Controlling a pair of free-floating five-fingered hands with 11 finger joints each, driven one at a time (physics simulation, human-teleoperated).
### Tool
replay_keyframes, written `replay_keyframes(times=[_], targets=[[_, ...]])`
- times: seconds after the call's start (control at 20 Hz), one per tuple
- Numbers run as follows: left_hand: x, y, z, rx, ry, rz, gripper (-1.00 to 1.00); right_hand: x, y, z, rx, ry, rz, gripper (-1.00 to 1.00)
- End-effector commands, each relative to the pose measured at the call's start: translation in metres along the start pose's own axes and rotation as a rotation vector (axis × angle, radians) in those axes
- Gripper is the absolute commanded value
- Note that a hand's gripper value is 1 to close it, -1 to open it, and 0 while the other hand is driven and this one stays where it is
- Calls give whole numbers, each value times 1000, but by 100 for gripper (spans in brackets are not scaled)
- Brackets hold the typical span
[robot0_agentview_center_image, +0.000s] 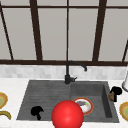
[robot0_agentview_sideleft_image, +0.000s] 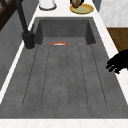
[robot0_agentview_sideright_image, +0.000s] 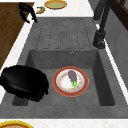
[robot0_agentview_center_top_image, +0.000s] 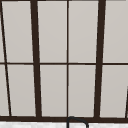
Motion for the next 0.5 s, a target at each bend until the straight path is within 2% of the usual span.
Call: replay_keyframes(times=[0.0, 0.2, 0.45], targets=[[0, 0, 0, 0, 0, 0, 0, 31, 0, -13, 2, -5, -18, 100], [0, 0, 0, 0, 0, 0, 0, 63, 8, -31, 10, 1, 0, 100], [0, 0, 0, 0, 0, 0, 0, 101, 42, -52, -4, 0, 0, 100]])
